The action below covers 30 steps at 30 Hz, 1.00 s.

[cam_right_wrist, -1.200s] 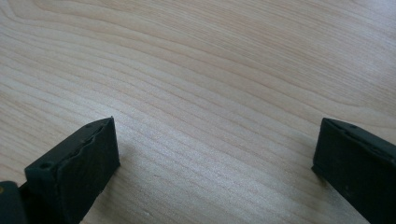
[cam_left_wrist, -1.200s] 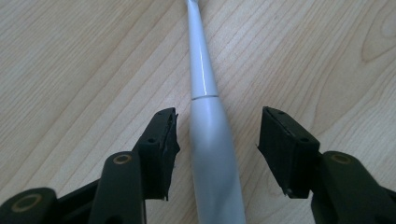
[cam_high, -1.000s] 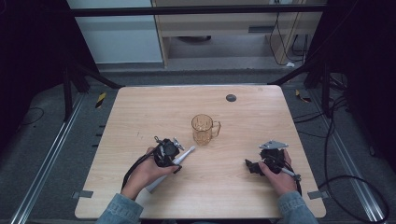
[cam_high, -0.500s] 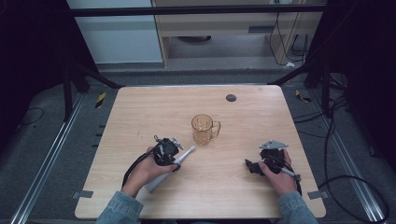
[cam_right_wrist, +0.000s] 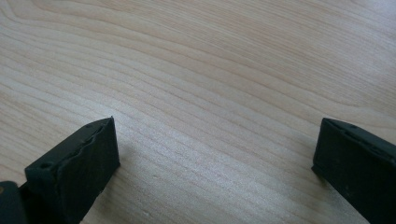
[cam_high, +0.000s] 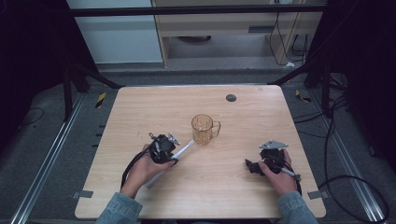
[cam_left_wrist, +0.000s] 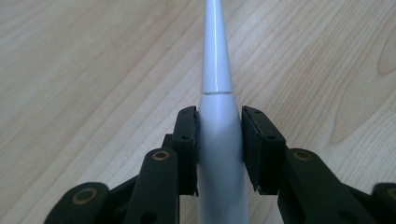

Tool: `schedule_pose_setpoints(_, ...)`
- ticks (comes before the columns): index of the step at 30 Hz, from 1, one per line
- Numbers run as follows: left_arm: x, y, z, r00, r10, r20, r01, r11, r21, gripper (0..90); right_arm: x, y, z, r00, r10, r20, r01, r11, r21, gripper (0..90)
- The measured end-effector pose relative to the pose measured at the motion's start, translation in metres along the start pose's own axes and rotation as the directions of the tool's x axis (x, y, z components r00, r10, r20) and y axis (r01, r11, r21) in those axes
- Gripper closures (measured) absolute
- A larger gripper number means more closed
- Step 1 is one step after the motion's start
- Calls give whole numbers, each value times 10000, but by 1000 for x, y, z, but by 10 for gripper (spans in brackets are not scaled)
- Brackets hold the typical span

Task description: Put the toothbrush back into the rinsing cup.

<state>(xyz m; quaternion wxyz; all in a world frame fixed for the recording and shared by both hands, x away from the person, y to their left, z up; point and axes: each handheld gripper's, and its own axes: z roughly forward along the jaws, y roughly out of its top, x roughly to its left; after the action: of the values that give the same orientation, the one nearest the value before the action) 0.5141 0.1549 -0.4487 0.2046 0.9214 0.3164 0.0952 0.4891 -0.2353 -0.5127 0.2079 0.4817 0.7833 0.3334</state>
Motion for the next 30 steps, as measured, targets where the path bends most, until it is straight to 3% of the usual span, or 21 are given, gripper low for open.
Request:
schedule_pose_setpoints(12,10,6,-32,9976,-520,-447,459,9907,-1283,677,0,0,0,10000,18,10,-18,10000,-5,4)
schedule_pose_setpoints(22,21,14,-51,9956,-667,-655,547,9839,-1700,678,0,0,0,10000,16,9,-16,10000,-5,4)
schedule_pose_setpoints(30,23,27,-56,9959,-535,-736,405,9849,-1686,677,0,0,0,10000,16,8,-16,10000,-2,4)
